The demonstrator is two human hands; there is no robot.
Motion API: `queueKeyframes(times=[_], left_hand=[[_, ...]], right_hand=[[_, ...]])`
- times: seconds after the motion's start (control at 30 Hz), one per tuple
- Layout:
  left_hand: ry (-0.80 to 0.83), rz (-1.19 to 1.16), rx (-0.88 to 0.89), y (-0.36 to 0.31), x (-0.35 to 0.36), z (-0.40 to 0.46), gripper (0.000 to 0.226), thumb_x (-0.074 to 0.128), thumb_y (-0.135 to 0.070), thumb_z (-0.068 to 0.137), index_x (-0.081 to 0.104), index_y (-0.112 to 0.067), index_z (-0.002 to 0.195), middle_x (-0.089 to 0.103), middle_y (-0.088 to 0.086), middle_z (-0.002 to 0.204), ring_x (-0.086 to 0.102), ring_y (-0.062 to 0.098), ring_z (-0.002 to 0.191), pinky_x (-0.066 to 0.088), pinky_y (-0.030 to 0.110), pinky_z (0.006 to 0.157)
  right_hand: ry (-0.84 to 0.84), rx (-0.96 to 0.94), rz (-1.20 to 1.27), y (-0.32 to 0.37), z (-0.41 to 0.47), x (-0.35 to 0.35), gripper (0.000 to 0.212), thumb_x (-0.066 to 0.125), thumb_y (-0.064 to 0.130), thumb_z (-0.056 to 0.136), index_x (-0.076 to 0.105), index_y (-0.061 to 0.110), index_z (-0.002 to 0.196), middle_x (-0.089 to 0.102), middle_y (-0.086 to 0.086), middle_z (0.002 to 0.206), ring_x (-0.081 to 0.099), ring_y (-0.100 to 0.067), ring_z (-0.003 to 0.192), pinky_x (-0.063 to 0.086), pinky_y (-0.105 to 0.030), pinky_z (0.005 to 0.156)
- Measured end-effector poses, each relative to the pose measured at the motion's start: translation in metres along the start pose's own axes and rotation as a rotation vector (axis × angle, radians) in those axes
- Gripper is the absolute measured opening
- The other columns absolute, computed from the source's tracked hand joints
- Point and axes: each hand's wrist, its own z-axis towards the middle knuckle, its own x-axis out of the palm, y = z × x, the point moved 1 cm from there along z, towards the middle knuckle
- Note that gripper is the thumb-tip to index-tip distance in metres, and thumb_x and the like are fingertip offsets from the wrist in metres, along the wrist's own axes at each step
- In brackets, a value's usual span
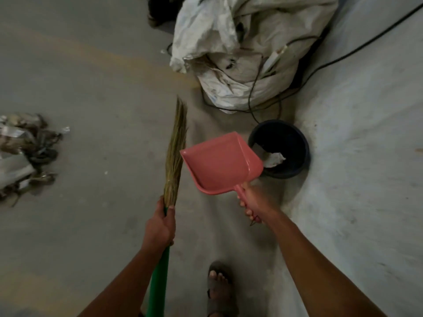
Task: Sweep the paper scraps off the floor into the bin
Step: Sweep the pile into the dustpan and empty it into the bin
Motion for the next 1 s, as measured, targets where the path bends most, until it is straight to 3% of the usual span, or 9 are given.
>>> queueKeyframes(times=[0.27,0.43,0.6,0.8,1.0], left_hand=[[-0.087,0.038,-0.015,0.071,-0.117,0.042,0.062,0.042,-0.042,0.110,0.019,-0.034,0.167,0.070,0.014,0.086,0.070,0.031,0.060,0.064,0.044,0.055],[-0.121,0.041,-0.035,0.128,-0.214,0.072,0.062,0.041,-0.045,0.110,0.019,-0.036,0.167,0.071,0.016,0.086,0.070,0.030,0.060,0.059,0.036,0.049],[-0.155,0.080,-0.044,0.189,-0.302,0.102,0.064,0.037,-0.054,0.108,0.015,-0.040,0.166,0.072,0.017,0.091,0.070,0.033,0.066,0.064,0.047,0.065],[-0.034,0.187,-0.021,0.236,-0.343,0.107,0.065,0.035,-0.053,0.109,0.011,-0.040,0.167,0.072,0.014,0.092,0.069,0.026,0.067,0.063,0.042,0.071],[0.200,0.324,-0.066,0.253,-0.350,0.125,0.060,0.039,-0.046,0.109,0.024,-0.035,0.166,0.070,0.018,0.109,0.072,0.028,0.066,0.066,0.041,0.066]], right_hand=[[0.041,-0.046,-0.182,0.050,-0.019,0.143,0.049,0.042,0.058,0.100,0.064,0.018,0.085,0.059,0.000,0.069,0.047,-0.014,0.043,0.035,-0.019,0.043],[0.045,-0.056,-0.235,0.088,-0.020,0.247,0.056,0.041,0.063,0.098,0.069,0.015,0.087,0.062,0.001,0.068,0.049,-0.015,0.044,0.036,-0.018,0.042],[0.036,-0.065,-0.289,0.118,-0.022,0.334,0.052,0.045,0.062,0.093,0.067,0.017,0.083,0.060,0.003,0.062,0.050,-0.016,0.043,0.036,-0.021,0.044],[-0.124,-0.103,-0.328,0.144,-0.024,0.385,0.054,0.044,0.055,0.097,0.071,0.012,0.079,0.067,-0.006,0.067,0.059,-0.026,0.054,0.045,-0.029,0.055],[-0.168,-0.117,-0.471,0.159,-0.010,0.409,0.049,0.042,0.051,0.088,0.068,0.014,0.070,0.073,-0.016,0.082,0.068,-0.039,0.074,0.059,-0.052,0.080]])
